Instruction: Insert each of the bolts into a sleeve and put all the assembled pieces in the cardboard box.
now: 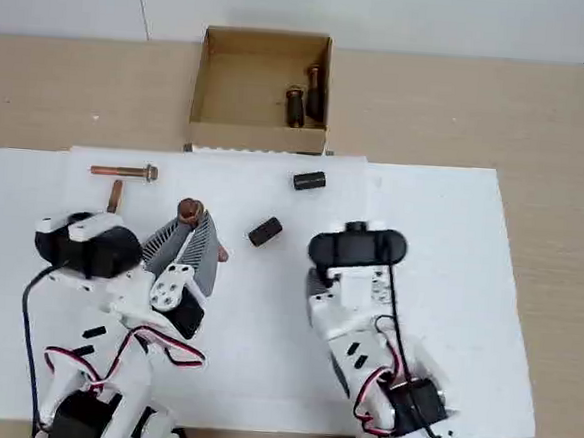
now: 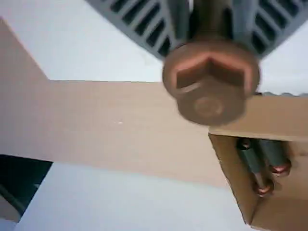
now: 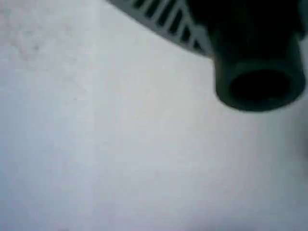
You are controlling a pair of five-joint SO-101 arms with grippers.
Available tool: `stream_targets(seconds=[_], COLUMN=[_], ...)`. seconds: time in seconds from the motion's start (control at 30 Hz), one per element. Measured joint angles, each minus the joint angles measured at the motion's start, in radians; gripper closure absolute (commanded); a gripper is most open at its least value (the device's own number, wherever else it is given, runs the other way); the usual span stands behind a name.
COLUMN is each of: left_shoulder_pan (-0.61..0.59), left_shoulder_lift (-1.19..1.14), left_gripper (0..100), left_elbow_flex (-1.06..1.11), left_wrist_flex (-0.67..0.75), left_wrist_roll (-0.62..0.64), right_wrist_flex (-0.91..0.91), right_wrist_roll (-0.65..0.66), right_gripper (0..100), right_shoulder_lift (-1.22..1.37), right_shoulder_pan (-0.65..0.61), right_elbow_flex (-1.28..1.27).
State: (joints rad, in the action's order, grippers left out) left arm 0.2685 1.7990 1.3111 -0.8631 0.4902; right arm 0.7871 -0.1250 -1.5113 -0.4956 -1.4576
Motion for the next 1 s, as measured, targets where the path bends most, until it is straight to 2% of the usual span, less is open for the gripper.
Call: stream_targets(seconds=[0.33, 0.5, 0.73, 1.0], left_shoulder_pan=[0.008, 0.008, 0.077, 0.089], left_shoulder_lift=[0.000, 0.000, 0.000, 0.000], left_gripper=[99, 99, 99, 99], left_elbow_flex=[0.040, 0.049, 0.049, 0.049], left_wrist_flex=[0.002, 0.002, 0.002, 0.002], left_wrist_roll=[0.097, 0.098, 0.100, 0.100], right_wrist_flex=[-0.169, -0.222, -0.232, -0.232], right_wrist_roll=[0.003, 0.072, 0.103, 0.187], right_gripper=[99.5, 99.5, 99.5, 99.5], right_shoulder_lift=[-0.002, 0.000, 0.000, -0.035], right_shoulder_pan=[-0.187, -0.272, -0.298, -0.318], right_elbow_flex=[-0.087, -0.098, -0.098, -0.098])
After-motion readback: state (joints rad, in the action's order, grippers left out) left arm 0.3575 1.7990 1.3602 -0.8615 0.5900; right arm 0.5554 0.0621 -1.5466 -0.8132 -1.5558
